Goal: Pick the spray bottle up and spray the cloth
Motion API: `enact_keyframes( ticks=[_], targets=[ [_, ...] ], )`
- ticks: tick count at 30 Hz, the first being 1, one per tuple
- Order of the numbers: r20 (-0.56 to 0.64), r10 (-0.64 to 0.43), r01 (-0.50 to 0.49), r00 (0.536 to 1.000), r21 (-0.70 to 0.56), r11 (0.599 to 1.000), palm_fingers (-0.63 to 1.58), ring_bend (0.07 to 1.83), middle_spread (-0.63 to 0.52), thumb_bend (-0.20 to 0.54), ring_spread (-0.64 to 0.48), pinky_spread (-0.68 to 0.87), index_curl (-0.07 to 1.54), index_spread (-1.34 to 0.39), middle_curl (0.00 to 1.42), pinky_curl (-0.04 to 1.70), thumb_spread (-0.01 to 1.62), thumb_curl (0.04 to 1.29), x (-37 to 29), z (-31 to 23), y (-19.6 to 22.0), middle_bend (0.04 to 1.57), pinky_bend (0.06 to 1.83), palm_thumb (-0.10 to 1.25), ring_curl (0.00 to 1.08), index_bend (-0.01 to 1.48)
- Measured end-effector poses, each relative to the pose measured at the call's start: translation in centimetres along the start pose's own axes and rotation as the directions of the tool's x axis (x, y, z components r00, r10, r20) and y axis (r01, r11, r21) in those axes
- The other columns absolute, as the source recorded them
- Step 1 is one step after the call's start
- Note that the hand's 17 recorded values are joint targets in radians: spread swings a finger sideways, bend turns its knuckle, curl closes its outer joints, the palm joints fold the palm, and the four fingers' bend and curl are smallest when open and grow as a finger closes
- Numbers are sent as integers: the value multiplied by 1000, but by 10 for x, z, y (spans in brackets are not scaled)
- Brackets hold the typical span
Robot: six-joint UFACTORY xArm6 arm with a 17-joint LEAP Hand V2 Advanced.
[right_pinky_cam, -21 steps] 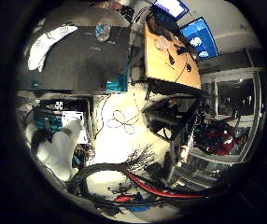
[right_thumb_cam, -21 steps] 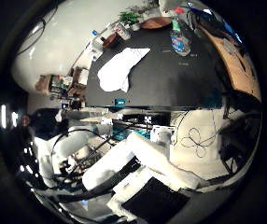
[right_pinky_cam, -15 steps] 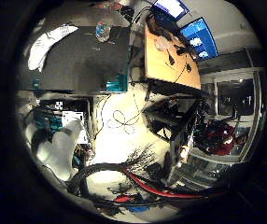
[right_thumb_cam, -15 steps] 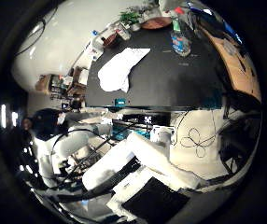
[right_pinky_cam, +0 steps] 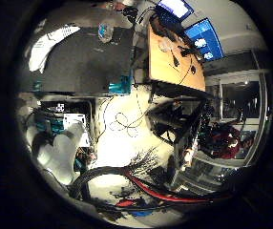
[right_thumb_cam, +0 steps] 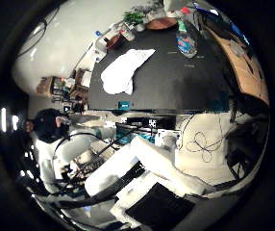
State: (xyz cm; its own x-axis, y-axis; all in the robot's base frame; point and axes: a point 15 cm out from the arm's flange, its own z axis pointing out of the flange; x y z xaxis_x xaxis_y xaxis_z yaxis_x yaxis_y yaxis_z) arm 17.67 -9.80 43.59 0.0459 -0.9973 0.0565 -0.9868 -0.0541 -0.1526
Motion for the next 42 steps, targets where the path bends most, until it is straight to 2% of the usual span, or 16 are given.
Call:
enact_keyframes(
  ticks=[7,12,15,20,29,31,34,36,42],
  targets=[
    [26,8,-9,1000,29,1000,240,452,105,-24,291,629,310,-313,297,55,1098,375,-2,1,-10,185,1047,454,199,172],
    [40,91,-94,995,89,992,221,454,125,-23,288,620,311,-296,297,60,1105,375,12,-2,-19,188,1069,442,201,175],
    [74,140,-151,987,172,973,219,456,128,-24,288,619,312,-290,297,60,1103,374,19,-5,-35,187,1073,436,202,177],
    [143,227,-261,963,296,919,219,460,130,-25,287,615,313,-283,298,67,1097,375,41,-8,-54,190,1088,432,204,174],
    [288,250,-363,924,465,807,151,470,188,-29,293,604,296,-193,304,86,1084,356,71,-12,-85,192,1125,351,211,166],
    [342,243,-396,908,508,765,147,473,197,-36,293,603,293,-178,307,89,1083,345,77,-9,-95,196,1129,314,213,162],
    [382,274,-460,883,581,672,150,483,208,-34,303,599,290,-157,315,93,1078,328,104,-1,-104,199,1129,257,216,161],
    [394,302,-491,868,592,639,151,483,212,-39,307,601,289,-152,317,97,1074,317,119,10,-104,197,1141,220,216,161],
    [474,292,-542,831,568,620,118,474,230,-35,325,599,283,-115,324,104,1067,290,135,41,-117,198,1161,123,215,159]
  ],
)
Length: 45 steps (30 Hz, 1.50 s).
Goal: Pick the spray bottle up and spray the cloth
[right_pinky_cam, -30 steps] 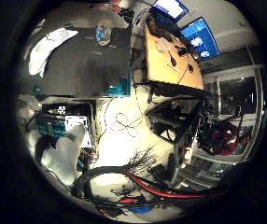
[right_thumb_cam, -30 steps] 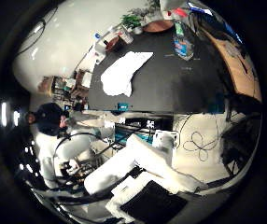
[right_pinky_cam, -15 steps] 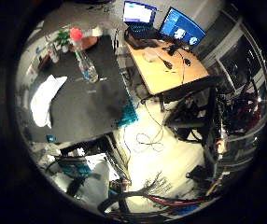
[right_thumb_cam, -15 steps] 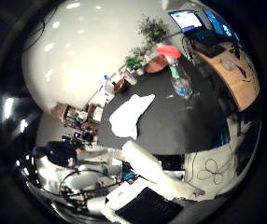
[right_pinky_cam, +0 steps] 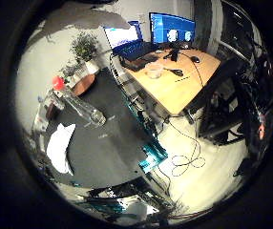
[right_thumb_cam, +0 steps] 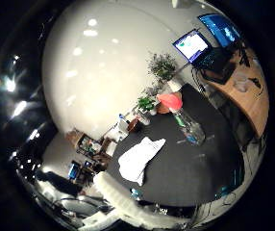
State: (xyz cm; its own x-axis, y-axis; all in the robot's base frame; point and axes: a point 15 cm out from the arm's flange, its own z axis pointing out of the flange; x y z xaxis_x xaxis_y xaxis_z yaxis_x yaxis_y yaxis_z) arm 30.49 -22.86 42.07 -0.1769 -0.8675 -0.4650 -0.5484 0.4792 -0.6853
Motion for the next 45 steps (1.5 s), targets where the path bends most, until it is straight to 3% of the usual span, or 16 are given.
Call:
enact_keyframes(
  ticks=[8,20,33,45],
  targets=[
    [149,107,-113,983,37,993,98,472,234,-23,340,605,284,-101,327,111,1065,275,18,39,-8,198,1161,68,218,163],
    [317,239,-244,918,-24,969,93,456,233,-21,342,608,289,-101,328,115,1094,278,26,112,-7,194,1133,92,223,165],
    [394,256,-234,883,-105,967,91,453,246,-23,343,608,292,-101,320,125,1107,281,-7,179,-19,194,1129,118,231,165],
    [423,265,-196,867,-200,960,91,451,246,-24,343,619,292,-101,319,132,1104,286,-39,226,5,194,1124,124,234,165]
  ],
)
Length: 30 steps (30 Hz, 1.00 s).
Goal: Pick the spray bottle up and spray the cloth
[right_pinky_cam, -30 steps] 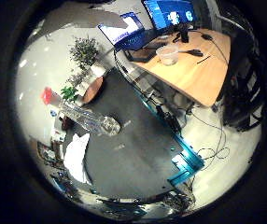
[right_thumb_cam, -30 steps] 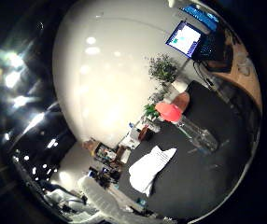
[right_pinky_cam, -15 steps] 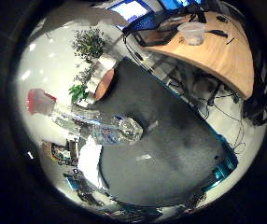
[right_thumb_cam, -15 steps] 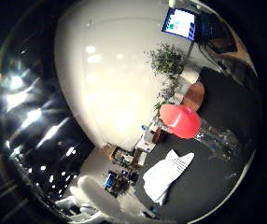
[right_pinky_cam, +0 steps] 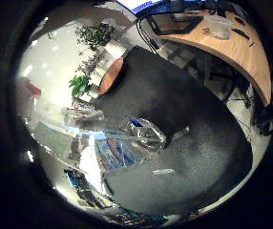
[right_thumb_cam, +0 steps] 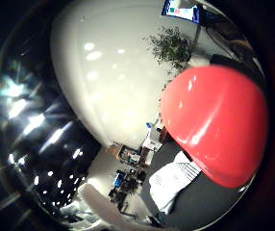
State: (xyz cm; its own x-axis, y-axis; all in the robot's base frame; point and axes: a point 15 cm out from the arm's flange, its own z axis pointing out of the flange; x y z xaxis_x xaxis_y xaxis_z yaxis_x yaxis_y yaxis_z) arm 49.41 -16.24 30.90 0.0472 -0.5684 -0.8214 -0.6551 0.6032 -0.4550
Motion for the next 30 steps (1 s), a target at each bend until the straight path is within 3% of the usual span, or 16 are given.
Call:
enact_keyframes(
  ticks=[6,11,13,15,17,18,20,21,22,23,24,30],
  targets=[
    [-28,8,-9,1000,-34,999,118,470,237,-19,335,617,281,-91,327,136,1092,298,14,27,11,214,1130,144,238,148],
    [-68,-7,5,998,-34,999,268,579,212,-15,288,596,262,-109,341,131,1070,320,18,41,7,267,1160,221,253,147],
    [-71,-9,6,997,-34,999,429,725,129,-9,176,561,262,-171,349,111,1076,340,16,46,5,304,1157,306,279,158],
    [-70,-6,4,998,-26,1000,606,890,-26,-11,-48,486,259,-263,382,82,1083,355,15,46,4,407,1141,371,312,159],
    [-68,8,-8,998,3,1000,721,974,-152,-11,-202,388,266,-336,420,55,1082,369,13,48,-2,511,1131,420,337,172],
    [-71,12,-10,997,18,1000,871,1059,-273,-11,-324,252,274,-408,469,21,1073,384,13,49,-5,638,1100,463,367,182],
    [-83,10,-7,997,34,999,1081,1109,-368,-11,-380,-55,290,-481,517,16,1048,407,12,51,-10,736,1128,525,395,184],
    [-83,2,1,997,39,999,1265,1147,-374,-9,-359,-234,332,-514,548,27,1030,419,9,51,-14,803,1108,560,422,266],
    [-73,-7,10,997,43,999,1322,1159,-372,-6,-347,-288,351,-520,557,33,1022,424,-1,53,-22,820,1102,576,430,311],
    [-68,0,3,998,46,999,1527,1147,-350,23,-317,-303,413,-507,581,76,1013,452,-3,52,-24,870,1165,646,439,500],
    [-63,3,0,998,48,999,1380,1290,-287,97,-256,-350,612,-403,691,215,1033,560,-5,51,-26,1111,1334,876,516,921],
    [13,-1,1,1000,14,1000,1237,1426,-223,60,-215,-334,697,-308,761,353,896,711,-37,54,-31,1265,1418,1001,586,1094]
  ],
)
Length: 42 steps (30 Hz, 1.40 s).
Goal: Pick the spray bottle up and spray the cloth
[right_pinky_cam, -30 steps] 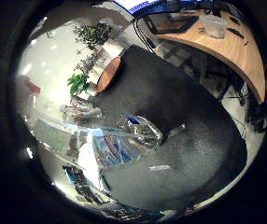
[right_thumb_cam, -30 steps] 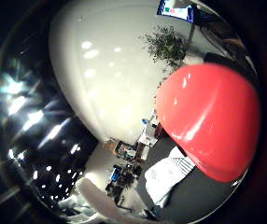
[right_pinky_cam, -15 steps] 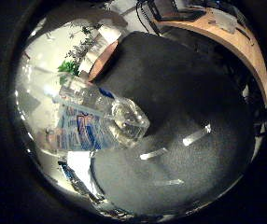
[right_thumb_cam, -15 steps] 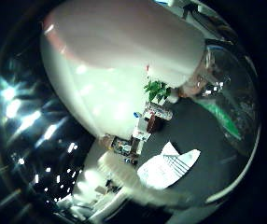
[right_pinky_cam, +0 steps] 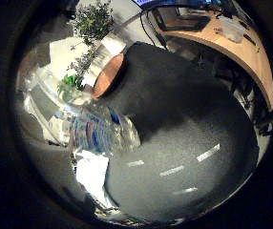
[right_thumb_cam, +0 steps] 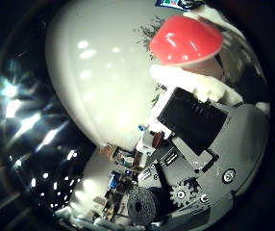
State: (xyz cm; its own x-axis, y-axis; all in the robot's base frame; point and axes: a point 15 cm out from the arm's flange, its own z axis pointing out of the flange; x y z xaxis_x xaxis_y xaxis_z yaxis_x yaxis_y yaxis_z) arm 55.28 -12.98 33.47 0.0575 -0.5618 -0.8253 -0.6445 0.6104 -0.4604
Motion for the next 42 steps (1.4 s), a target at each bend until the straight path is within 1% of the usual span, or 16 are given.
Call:
enact_keyframes(
  ticks=[3,5,7,12,16,22,26,30,32,34,37,39,42],
  targets=[
    [-8,-9,9,1000,-1,1000,1221,1444,-213,33,-208,-330,704,-293,771,387,846,764,0,-6,-3,1288,1415,1026,597,1115],
    [-22,-13,12,1000,-5,1000,1211,1449,-201,1,-206,-324,708,-286,775,414,798,809,3,-12,-3,1297,1412,1031,602,1128],
    [-32,-11,11,999,-2,1000,1207,1449,-197,-11,-207,-320,709,-283,777,429,771,835,5,-17,-4,1300,1407,1033,605,1138],
    [-33,-2,3,999,17,1000,1205,1449,-190,-14,-207,-319,707,-279,782,464,705,902,1,-34,-9,1311,1388,1028,610,1151],
    [-35,-1,1,999,8,1000,1204,1451,-187,-14,-208,-321,706,-278,782,487,668,947,-4,-44,-9,1313,1372,1021,615,1155],
    [-77,-5,2,997,-46,999,1201,1447,-186,-14,-211,-341,703,-277,780,512,640,996,-22,-74,-4,1320,1356,1009,624,1159],
    [-99,5,-15,995,-104,994,1202,1445,-186,-14,-212,-345,701,-277,780,524,634,1017,-36,-92,10,1324,1347,1006,627,1160],
    [-172,-2,-28,985,-172,985,1203,1443,-187,-14,-212,-348,702,-277,780,533,632,1033,-39,-104,25,1326,1340,1003,630,1163],
    [-218,-34,-18,975,-232,973,1202,1442,-187,-15,-212,-349,702,-278,780,539,629,1041,-45,-112,35,1326,1337,1004,632,1165],
    [-237,-76,-4,969,-319,948,1200,1442,-187,-13,-212,-351,703,-278,781,542,633,1046,-60,-119,53,1327,1333,1004,633,1166],
    [-212,-136,36,968,-416,909,1200,1442,-187,-14,-212,-355,704,-278,781,549,639,1053,-99,-130,79,1327,1331,1004,634,1166],
    [-192,-178,73,965,-456,887,1198,1440,-187,-15,-213,-356,704,-278,781,551,641,1056,-130,-138,95,1329,1328,1003,635,1167],
    [-188,-221,103,957,-490,866,1198,1439,-186,-15,-214,-357,704,-278,781,556,644,1062,-155,-143,108,1329,1323,1002,637,1167]
  ],
)
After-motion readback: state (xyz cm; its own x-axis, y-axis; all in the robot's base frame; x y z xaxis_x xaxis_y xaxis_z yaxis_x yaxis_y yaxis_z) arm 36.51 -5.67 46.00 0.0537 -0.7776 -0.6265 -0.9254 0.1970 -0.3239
